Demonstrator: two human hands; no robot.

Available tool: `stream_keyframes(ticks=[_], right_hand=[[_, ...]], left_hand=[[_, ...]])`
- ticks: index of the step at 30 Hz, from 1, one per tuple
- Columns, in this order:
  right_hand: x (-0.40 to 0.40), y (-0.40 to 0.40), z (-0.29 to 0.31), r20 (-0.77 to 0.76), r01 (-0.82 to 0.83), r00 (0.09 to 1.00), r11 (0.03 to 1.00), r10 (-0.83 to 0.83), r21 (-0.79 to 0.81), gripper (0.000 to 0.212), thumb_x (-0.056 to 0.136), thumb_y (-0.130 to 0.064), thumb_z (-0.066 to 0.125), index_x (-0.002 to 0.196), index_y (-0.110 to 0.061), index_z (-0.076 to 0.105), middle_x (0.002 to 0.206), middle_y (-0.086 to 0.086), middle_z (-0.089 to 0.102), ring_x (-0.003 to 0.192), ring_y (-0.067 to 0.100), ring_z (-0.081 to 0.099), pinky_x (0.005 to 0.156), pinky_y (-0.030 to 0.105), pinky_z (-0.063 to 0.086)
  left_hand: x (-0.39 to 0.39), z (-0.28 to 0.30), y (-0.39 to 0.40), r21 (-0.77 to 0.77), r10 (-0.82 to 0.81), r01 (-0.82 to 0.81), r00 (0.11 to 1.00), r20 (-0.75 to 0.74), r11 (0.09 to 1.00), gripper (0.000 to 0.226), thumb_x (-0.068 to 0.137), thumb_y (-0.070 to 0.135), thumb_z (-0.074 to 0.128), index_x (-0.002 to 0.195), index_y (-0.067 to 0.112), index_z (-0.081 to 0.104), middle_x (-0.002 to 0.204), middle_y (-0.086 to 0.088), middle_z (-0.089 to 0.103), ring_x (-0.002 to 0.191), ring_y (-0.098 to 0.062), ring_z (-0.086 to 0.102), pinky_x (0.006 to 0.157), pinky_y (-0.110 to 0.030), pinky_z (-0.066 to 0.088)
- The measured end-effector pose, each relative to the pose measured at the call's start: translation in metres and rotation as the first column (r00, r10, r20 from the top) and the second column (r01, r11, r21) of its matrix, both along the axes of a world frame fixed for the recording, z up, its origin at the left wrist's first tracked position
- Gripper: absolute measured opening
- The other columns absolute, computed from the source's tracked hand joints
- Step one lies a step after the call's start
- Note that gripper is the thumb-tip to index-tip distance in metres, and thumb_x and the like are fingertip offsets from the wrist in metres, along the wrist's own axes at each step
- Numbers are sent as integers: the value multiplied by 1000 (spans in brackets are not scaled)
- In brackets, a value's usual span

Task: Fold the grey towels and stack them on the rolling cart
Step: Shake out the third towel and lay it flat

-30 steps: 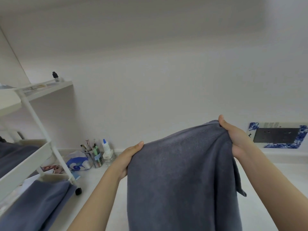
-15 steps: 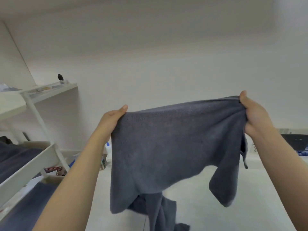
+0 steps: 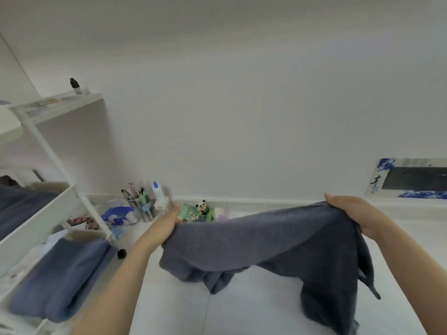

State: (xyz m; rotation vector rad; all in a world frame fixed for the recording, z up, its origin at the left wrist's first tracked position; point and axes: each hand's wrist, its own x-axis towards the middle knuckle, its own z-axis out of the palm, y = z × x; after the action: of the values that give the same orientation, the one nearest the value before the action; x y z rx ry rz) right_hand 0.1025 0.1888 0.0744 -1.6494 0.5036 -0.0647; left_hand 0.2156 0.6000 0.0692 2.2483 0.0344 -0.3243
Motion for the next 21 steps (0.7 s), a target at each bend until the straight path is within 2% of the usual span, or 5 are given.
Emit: stream_keyframes(ticks=[3, 6, 13, 17, 21], right_hand=[[2, 2, -6, 70, 52, 997, 990, -43, -128, 31, 91, -33, 58, 81, -7, 69, 88, 6, 67, 81, 18, 59, 75, 28, 43], [14, -1, 5, 238, 143, 967, 964, -88, -224, 40, 92, -41, 56, 71, -8, 64, 75, 4, 60, 79, 18, 51, 74, 30, 36], [0, -6, 58, 407, 74, 913, 991, -24, -109, 72, 52, -80, 66, 74, -11, 65, 76, 8, 60, 75, 19, 54, 71, 35, 39], [-28, -14, 40, -78, -163, 986, 941, 146, -296, 47, 78, -56, 62, 80, -12, 75, 83, 6, 74, 85, 23, 68, 85, 39, 49], [-50, -2, -14, -665, -571, 721, 712, 197, -408, 46, 91, -54, 48, 87, -17, 73, 87, -3, 73, 86, 14, 64, 81, 29, 45]], left_hand=[[-6, -12, -5, -91, 84, -77, 994, 64, 993, 65, 98, 58, 20, 45, 22, 33, 43, 7, 34, 51, -15, 33, 56, -32, 23], [3, -10, -8, -234, 189, -158, 975, 115, 959, 63, 97, 60, 19, 50, 20, 33, 50, 4, 33, 54, -16, 32, 58, -33, 23], [17, -10, -11, -331, 211, -175, 975, 73, 927, 63, 95, 63, 23, 60, 16, 47, 66, -6, 44, 66, -20, 42, 61, -32, 28], [13, -32, -7, -204, 54, -66, 996, -65, 977, 78, 93, 67, 18, 84, 6, 65, 83, -12, 65, 79, -21, 60, 68, -28, 39], [4, -76, -1, 122, -90, 129, 955, -283, 984, 80, 88, 73, 20, 81, 9, 68, 84, -8, 65, 82, -23, 59, 80, -35, 43]])
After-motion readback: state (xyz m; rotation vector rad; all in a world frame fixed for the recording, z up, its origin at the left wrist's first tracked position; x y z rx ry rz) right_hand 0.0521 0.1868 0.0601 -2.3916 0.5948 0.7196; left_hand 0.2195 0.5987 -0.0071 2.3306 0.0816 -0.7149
